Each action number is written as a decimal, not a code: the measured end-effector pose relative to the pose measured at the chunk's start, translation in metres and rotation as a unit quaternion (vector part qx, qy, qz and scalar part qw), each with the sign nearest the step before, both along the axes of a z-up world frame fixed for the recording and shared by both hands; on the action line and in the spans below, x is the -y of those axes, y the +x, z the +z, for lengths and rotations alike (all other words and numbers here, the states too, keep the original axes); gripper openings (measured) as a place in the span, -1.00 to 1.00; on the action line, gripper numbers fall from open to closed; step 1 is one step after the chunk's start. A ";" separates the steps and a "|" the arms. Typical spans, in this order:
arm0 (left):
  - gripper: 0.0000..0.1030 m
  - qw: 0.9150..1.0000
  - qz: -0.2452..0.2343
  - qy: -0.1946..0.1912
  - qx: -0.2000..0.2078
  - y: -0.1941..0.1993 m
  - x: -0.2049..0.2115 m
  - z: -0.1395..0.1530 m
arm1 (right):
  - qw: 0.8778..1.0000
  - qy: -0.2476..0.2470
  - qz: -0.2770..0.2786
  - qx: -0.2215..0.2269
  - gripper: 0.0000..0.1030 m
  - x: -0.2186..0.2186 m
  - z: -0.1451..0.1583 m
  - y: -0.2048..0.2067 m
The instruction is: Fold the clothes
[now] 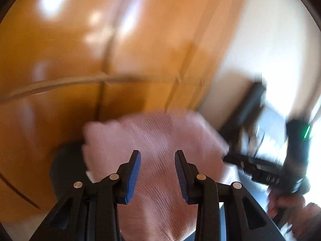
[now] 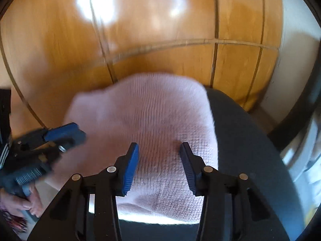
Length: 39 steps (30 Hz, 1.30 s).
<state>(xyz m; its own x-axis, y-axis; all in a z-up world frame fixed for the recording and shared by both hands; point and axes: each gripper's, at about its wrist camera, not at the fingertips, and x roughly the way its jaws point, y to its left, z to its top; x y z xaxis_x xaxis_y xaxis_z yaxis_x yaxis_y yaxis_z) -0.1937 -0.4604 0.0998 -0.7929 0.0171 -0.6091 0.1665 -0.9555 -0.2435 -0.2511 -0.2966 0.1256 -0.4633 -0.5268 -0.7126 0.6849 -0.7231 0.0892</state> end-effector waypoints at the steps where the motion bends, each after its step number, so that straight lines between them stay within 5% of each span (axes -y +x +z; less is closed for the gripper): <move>1: -0.33 0.999 -0.010 -0.022 0.025 0.001 -0.008 -0.013 | 1.000 0.010 0.001 -0.004 -0.09 0.002 -0.005 0.003; 3: -0.33 0.998 -0.010 -0.039 0.056 0.005 -0.012 -0.033 | 0.999 0.031 0.002 -0.013 -0.06 0.006 -0.014 0.010; 6: -0.33 0.998 -0.006 -0.046 0.040 0.020 -0.019 -0.049 | 0.998 0.062 0.005 -0.027 0.07 0.012 -0.027 0.020; 10: -0.33 0.994 -0.007 -0.100 0.046 0.021 -0.039 -0.047 | 0.994 0.097 0.006 -0.044 0.36 0.019 -0.044 0.034; 14: -0.33 0.995 0.026 -0.082 0.042 0.043 -0.043 -0.028 | 0.997 -0.056 -0.060 -0.013 0.36 -0.039 -0.002 0.057; 16: -0.33 0.996 0.054 -0.060 0.028 0.062 -0.045 -0.018 | 0.993 -0.089 -0.073 -0.013 0.38 -0.065 0.006 0.080; 19: -0.33 0.997 0.073 -0.030 0.018 0.089 -0.051 -0.012 | 0.995 -0.049 -0.083 -0.027 0.63 -0.070 0.009 0.115; 22: -0.32 0.996 0.081 -0.028 0.035 0.107 -0.052 0.000 | 0.995 0.002 -0.097 -0.030 0.63 -0.070 0.000 0.142; 28: -0.32 0.994 0.092 -0.016 0.064 0.143 -0.065 0.022 | 0.992 -0.025 -0.121 0.027 0.63 -0.086 -0.014 0.162; 39: -0.32 0.984 0.140 -0.102 0.036 0.185 -0.102 0.060 | 0.993 -0.027 -0.111 0.010 0.63 -0.078 0.005 0.202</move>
